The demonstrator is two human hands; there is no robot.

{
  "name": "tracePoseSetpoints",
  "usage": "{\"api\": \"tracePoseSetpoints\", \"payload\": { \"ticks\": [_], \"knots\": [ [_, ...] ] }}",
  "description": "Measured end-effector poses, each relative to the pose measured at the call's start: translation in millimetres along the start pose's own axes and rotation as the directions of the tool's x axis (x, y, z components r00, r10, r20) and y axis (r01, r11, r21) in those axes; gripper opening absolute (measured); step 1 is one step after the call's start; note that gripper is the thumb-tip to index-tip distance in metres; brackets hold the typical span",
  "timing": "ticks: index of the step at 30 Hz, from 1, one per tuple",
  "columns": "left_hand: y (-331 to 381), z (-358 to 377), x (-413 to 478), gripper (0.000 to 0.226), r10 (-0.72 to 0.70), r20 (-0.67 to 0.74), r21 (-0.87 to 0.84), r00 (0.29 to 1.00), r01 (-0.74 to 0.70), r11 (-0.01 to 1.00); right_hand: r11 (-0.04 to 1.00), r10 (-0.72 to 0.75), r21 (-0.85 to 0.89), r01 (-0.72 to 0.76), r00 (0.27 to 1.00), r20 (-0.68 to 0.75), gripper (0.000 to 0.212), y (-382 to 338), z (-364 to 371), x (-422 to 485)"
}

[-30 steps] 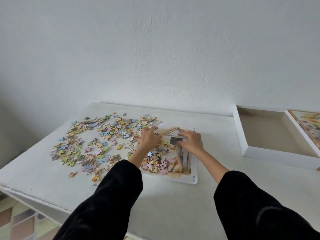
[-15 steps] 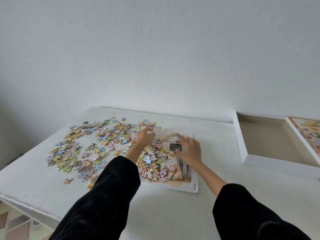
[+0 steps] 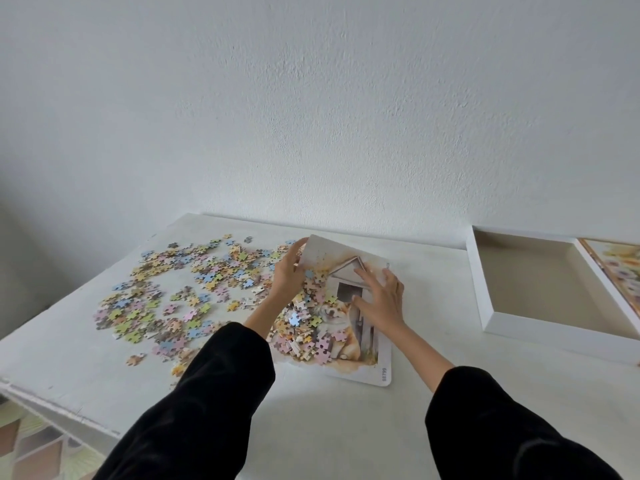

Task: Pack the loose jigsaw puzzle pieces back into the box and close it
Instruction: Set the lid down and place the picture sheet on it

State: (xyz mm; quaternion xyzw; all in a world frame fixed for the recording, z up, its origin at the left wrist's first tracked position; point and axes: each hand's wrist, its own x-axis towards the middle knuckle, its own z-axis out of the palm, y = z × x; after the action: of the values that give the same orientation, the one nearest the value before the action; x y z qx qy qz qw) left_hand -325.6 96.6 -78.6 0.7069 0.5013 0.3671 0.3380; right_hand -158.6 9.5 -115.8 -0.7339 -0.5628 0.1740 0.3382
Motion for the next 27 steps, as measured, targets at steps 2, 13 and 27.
{"api": "tracePoseSetpoints", "payload": {
  "ticks": [2,13,27],
  "knots": [
    [-3.4,-6.2,-0.3,0.057,0.042,-0.031,-0.051,0.999,-0.043,0.998,0.995,-0.012,0.097,0.013,1.000,-0.007,0.059,-0.3,-5.6,1.6],
    [4.3,-24.2,-2.5,0.055,0.267,-0.318,0.074,0.910,-0.256,0.964,0.896,-0.192,0.394,0.205,0.979,-0.072,0.053,-32.3,-37.4,20.0],
    [30.4,-27.0,1.0,0.082,0.490,-0.208,0.169,0.846,-0.463,0.870,0.833,-0.350,0.315,0.455,0.874,-0.337,0.052,-67.1,-91.8,34.6]
  ]
}}
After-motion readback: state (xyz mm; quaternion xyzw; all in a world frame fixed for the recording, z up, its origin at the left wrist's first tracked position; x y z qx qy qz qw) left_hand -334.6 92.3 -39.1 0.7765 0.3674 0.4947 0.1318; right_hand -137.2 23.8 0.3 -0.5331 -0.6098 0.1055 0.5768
